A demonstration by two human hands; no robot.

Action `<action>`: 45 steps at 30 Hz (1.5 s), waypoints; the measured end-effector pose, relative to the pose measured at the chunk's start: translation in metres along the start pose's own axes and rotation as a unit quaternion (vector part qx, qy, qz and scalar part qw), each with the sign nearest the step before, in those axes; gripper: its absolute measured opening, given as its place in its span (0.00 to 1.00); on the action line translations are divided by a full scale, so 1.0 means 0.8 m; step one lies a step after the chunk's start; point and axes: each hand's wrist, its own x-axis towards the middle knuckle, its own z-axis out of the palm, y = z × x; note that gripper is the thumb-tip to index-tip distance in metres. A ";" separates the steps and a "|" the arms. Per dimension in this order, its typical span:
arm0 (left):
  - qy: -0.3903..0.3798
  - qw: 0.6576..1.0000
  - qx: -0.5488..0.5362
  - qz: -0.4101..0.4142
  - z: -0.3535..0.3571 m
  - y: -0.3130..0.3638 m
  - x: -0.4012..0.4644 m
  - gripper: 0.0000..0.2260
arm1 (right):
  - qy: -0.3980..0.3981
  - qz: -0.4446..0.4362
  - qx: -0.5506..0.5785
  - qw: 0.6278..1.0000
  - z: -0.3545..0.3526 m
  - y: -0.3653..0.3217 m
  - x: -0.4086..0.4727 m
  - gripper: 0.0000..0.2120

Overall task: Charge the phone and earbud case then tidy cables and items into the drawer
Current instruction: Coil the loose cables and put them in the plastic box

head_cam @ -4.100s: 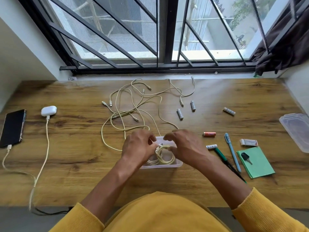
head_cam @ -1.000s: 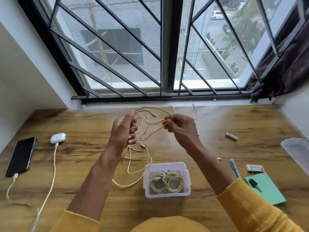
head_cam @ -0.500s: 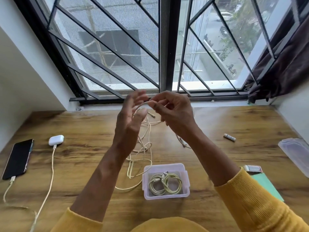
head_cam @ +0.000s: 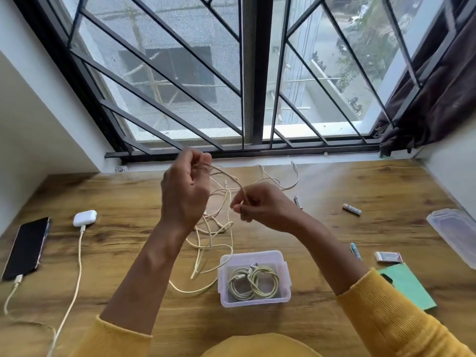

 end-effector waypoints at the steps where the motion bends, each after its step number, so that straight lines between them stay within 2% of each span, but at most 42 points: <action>1: 0.020 1.000 -0.013 -0.003 -0.004 0.001 0.005 0.11 | -0.004 0.003 -0.017 1.000 0.004 0.007 -0.001 0.11; 2: 0.042 0.999 -0.024 -0.007 -0.008 0.000 0.010 0.11 | -0.010 0.012 -0.034 0.999 0.007 0.015 -0.002 0.12; 4: 0.088 0.995 -0.033 -0.013 -0.021 -0.008 0.023 0.10 | -0.026 0.028 -0.073 0.997 0.011 0.028 -0.005 0.07; 6: 0.127 0.991 -0.027 -0.023 -0.034 -0.022 0.037 0.11 | -0.036 0.045 -0.076 0.995 0.011 0.034 -0.008 0.07; 10: 0.156 0.983 0.061 -0.079 -0.050 -0.057 0.054 0.16 | -0.065 0.036 0.072 0.995 0.009 0.029 -0.012 0.13; 13: 0.076 0.979 0.139 -0.129 -0.047 -0.079 0.049 0.15 | -0.099 0.017 0.185 0.977 0.004 0.017 -0.013 0.17; 16: -0.040 0.973 0.160 -0.161 -0.032 -0.091 0.031 0.08 | -0.127 -0.020 0.270 0.954 -0.004 0.004 -0.015 0.19; 18: -0.081 0.983 0.123 -0.107 -0.022 -0.085 0.017 0.09 | -0.145 -0.038 0.322 0.935 -0.008 -0.005 -0.016 0.18; 21: -0.140 0.989 0.034 0.044 -0.011 -0.066 0.005 0.13 | -0.177 -0.049 0.368 0.911 -0.011 -0.014 -0.014 0.20; 22: -0.174 0.983 -0.005 0.058 -0.006 -0.055 0.002 0.13 | -0.184 -0.053 0.374 0.908 -0.012 -0.016 -0.013 0.20; 24: -0.231 0.968 -0.093 0.032 0.005 -0.040 -0.002 0.12 | -0.184 -0.065 0.388 0.901 -0.013 -0.022 -0.010 0.20; 30: -0.170 0.958 -0.216 -0.084 0.053 -0.042 -0.029 0.18 | -0.100 -0.116 0.498 0.854 -0.024 -0.035 -0.004 0.19; 32: -0.182 0.956 -0.206 -0.106 0.064 -0.043 -0.047 0.17 | -0.072 -0.133 0.537 0.830 -0.029 -0.037 0.001 0.20; 34: -0.229 0.954 -0.164 -0.102 0.070 -0.042 -0.063 0.18 | -0.038 -0.140 0.564 0.813 -0.033 -0.036 0.008 0.24; 36: -0.290 0.948 -0.114 -0.064 0.071 -0.038 -0.077 0.17 | 0.009 -0.120 0.559 0.820 -0.036 -0.030 0.012 0.24; 39: -0.334 0.941 -0.047 -0.013 0.064 -0.029 -0.083 0.15 | 0.078 -0.096 0.448 0.886 -0.033 -0.023 0.013 0.23; 42: -0.319 0.947 0.011 0.020 0.048 -0.015 -0.069 0.16 | 0.122 -0.065 0.299 0.944 -0.021 -0.018 0.009 0.20; 45: -0.257 0.962 0.068 0.057 0.028 -0.006 -0.046 0.16 | 0.087 -0.040 0.222 0.970 -0.013 -0.014 0.002 0.16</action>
